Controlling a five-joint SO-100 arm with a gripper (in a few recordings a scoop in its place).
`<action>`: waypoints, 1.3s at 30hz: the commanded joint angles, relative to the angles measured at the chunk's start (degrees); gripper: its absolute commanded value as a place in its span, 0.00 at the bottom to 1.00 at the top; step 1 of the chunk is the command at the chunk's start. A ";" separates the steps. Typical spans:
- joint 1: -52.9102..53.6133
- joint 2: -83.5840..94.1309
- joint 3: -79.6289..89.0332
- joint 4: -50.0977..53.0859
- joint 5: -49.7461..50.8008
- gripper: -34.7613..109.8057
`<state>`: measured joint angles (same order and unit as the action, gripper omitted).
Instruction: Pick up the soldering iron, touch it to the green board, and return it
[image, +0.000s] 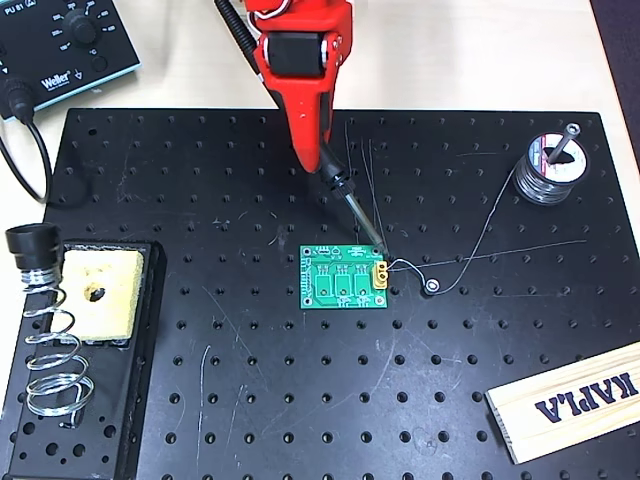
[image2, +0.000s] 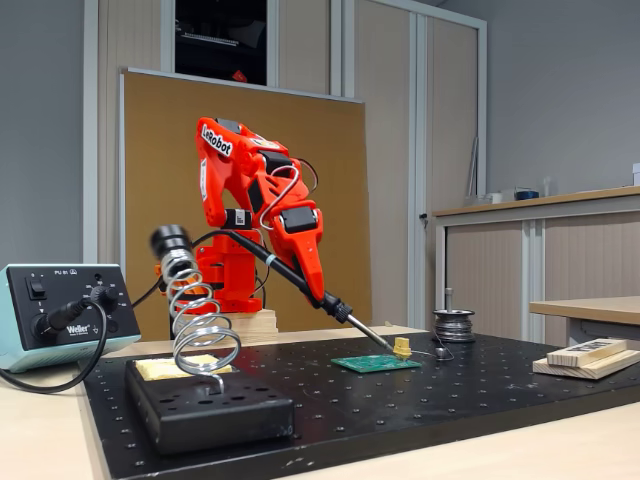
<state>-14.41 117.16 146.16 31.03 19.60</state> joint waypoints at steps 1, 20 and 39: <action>-0.26 -0.62 -2.99 -0.97 -0.35 0.24; 1.23 -7.56 -8.26 -2.11 -2.37 0.24; 1.49 -8.44 -8.70 -2.11 -2.90 0.24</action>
<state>-12.30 108.02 139.83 28.92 16.61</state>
